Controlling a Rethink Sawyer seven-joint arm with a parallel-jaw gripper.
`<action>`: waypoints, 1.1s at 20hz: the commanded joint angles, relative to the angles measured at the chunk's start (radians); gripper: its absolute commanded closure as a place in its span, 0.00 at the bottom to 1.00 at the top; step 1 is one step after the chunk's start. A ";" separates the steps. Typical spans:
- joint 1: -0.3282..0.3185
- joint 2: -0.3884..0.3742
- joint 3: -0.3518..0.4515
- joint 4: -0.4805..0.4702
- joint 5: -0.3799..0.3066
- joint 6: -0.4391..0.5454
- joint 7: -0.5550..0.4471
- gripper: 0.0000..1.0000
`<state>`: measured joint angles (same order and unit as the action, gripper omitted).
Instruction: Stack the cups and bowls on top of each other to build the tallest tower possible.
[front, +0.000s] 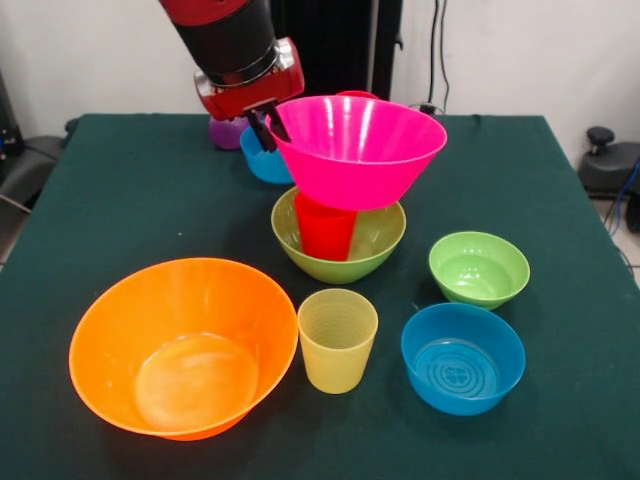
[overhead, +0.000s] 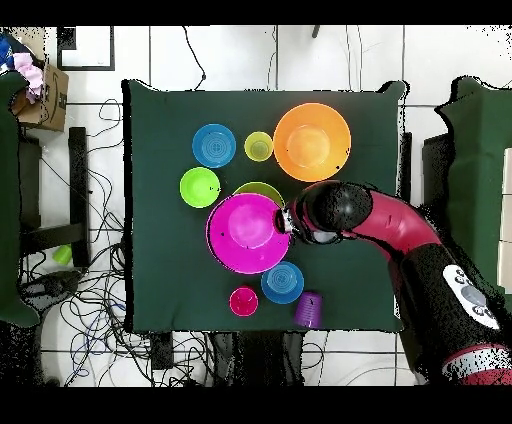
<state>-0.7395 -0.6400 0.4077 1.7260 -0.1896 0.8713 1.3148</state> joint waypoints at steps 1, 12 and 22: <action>0.038 0.002 0.014 -0.108 0.016 0.115 0.062 1.00; 0.040 -0.013 0.015 -0.143 0.028 0.202 0.072 1.00; 0.014 0.036 0.008 -0.120 -0.009 0.122 0.039 1.00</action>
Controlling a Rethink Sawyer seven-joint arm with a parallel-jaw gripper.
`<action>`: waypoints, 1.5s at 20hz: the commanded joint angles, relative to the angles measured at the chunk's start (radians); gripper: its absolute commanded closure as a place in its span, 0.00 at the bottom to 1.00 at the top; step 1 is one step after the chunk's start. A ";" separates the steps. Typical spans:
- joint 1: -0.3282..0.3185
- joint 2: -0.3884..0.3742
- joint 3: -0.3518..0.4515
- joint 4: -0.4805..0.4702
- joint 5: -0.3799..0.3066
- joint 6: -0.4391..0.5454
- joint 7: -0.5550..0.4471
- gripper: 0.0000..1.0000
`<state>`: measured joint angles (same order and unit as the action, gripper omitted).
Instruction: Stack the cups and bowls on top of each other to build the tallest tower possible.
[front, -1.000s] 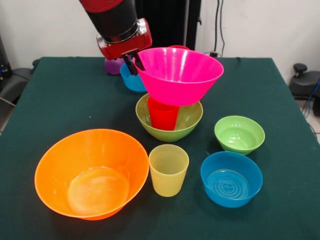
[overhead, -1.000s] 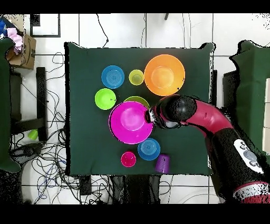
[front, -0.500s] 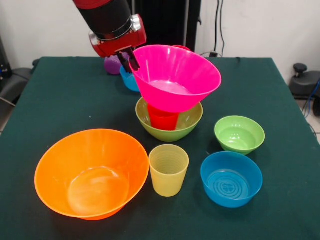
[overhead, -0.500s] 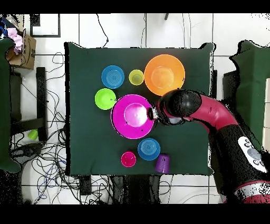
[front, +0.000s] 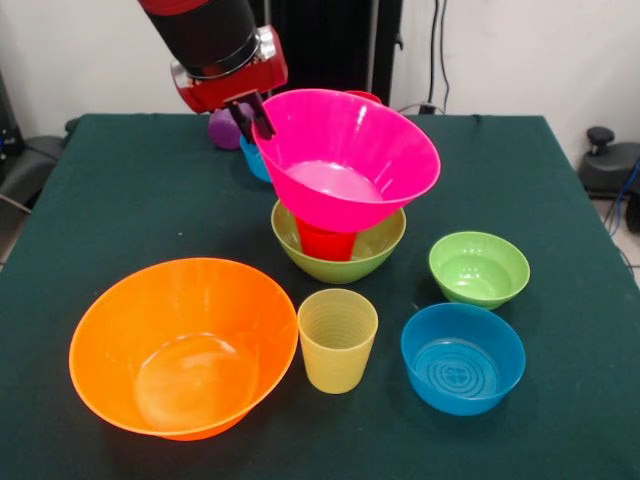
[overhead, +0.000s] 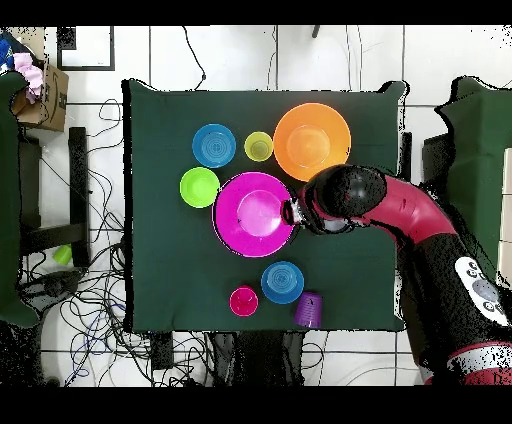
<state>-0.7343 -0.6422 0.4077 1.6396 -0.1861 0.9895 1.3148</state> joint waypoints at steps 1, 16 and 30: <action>0.005 0.047 0.002 -0.024 -0.028 -0.022 0.032 1.00; 0.008 0.114 -0.003 -0.038 -0.055 -0.097 0.041 1.00; 0.021 0.114 -0.019 -0.069 -0.060 -0.057 0.050 1.00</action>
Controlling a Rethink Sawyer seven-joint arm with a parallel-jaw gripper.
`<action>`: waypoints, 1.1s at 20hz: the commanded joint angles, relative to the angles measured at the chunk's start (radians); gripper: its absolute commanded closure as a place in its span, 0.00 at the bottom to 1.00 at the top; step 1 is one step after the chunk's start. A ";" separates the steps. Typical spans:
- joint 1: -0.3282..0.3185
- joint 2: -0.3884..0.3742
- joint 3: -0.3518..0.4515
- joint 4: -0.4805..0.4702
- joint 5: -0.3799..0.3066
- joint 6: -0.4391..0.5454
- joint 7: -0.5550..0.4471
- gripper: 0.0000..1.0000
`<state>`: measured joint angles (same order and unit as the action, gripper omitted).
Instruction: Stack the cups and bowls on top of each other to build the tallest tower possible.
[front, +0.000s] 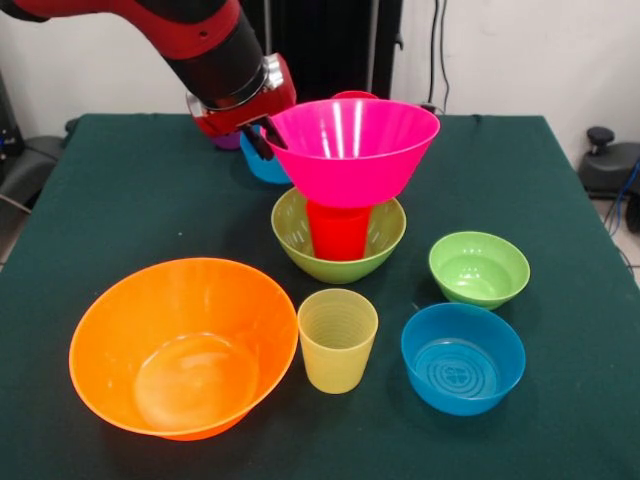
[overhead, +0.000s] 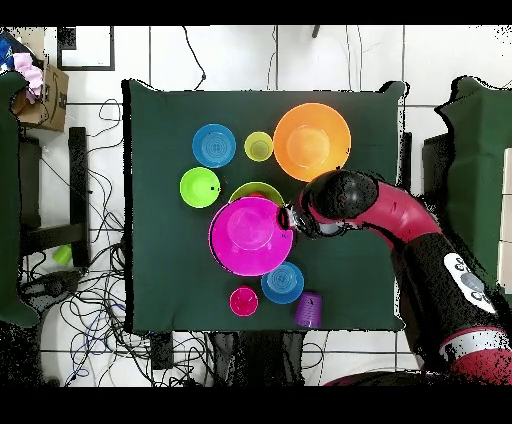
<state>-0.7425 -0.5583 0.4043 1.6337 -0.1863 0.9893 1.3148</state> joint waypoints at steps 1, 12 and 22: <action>0.031 0.030 -0.016 -0.065 -0.059 -0.052 0.050 1.00; 0.052 0.031 -0.043 -0.107 -0.052 0.030 0.069 1.00; 0.091 0.047 -0.075 -0.184 -0.052 0.125 0.083 1.00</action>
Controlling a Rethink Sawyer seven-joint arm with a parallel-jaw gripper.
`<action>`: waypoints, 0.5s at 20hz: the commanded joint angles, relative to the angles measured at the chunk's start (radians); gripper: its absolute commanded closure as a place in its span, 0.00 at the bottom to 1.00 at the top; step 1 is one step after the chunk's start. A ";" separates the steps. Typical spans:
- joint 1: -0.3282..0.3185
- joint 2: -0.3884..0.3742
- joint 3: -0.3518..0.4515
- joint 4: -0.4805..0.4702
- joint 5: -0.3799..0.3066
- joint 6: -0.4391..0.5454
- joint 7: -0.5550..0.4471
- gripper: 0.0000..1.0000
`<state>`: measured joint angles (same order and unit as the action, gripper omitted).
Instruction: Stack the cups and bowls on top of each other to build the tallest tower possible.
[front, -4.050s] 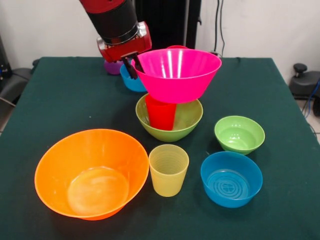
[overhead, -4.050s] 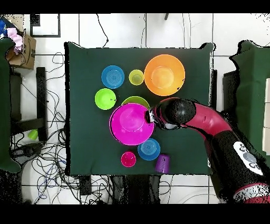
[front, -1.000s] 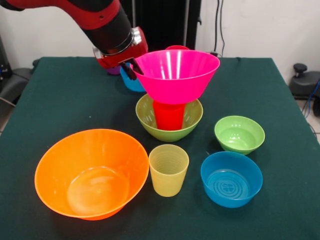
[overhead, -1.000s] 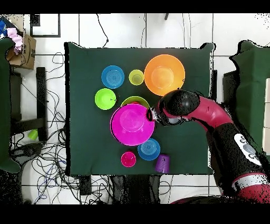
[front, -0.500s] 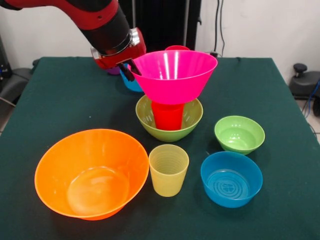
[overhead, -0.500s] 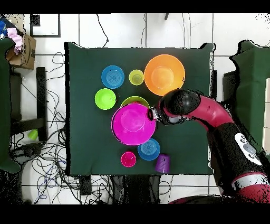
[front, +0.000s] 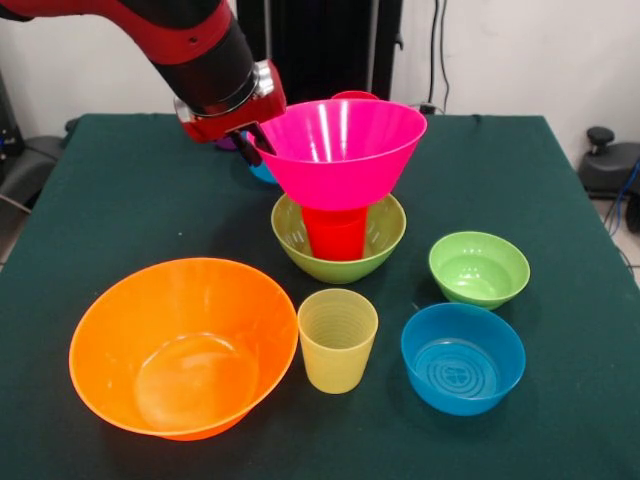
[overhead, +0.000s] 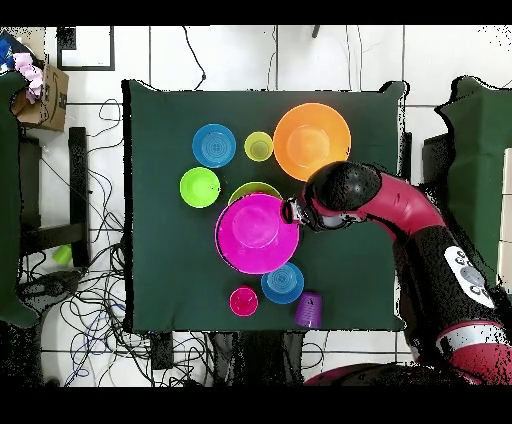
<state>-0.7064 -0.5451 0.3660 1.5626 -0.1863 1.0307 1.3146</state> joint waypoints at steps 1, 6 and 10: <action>0.063 0.026 -0.045 -0.117 -0.054 0.104 0.091 1.00; 0.095 0.003 -0.071 -0.115 -0.052 0.148 0.124 0.00; 0.116 -0.011 -0.088 -0.107 -0.034 0.168 0.139 0.00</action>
<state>-0.6464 -0.5428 0.3182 1.5097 -0.1877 1.1126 1.3148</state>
